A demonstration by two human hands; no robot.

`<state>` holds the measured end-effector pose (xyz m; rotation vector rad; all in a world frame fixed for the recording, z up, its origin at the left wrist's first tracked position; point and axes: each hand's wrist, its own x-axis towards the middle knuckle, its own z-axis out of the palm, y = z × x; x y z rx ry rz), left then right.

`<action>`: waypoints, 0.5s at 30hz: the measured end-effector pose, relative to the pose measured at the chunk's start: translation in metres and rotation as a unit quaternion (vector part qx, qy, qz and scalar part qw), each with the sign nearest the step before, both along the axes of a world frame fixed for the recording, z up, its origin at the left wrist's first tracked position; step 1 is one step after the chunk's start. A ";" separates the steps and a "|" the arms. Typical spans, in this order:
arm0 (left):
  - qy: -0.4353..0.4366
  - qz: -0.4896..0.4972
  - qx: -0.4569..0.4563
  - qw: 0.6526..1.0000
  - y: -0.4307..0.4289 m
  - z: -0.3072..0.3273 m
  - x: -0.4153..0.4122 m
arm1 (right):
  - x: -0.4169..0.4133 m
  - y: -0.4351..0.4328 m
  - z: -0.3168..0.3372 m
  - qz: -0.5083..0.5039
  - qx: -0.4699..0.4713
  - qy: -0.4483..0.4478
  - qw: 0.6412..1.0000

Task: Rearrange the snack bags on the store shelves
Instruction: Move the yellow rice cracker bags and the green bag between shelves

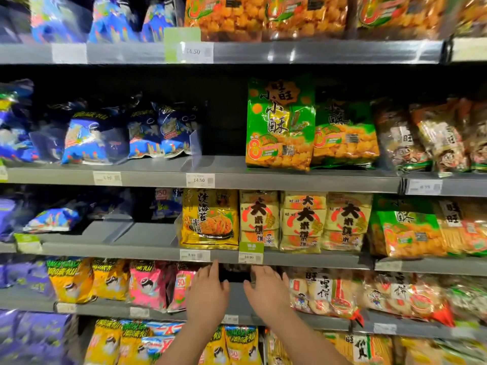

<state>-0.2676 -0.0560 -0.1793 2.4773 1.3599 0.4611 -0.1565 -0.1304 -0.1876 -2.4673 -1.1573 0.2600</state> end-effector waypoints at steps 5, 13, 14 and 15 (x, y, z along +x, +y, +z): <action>-0.002 -0.010 0.016 1.000 -0.025 0.016 -0.025 | -0.020 -0.030 0.005 -0.019 0.008 -0.001 1.000; -0.008 -0.014 0.033 0.999 -0.046 0.029 -0.062 | -0.055 -0.070 0.011 -0.036 0.004 0.003 0.999; -0.008 -0.017 0.036 0.999 -0.050 0.028 -0.064 | -0.059 -0.076 0.010 -0.037 0.001 0.005 0.999; -0.011 -0.022 0.036 0.999 -0.053 0.026 -0.065 | -0.062 -0.081 0.009 -0.039 -0.005 0.010 0.999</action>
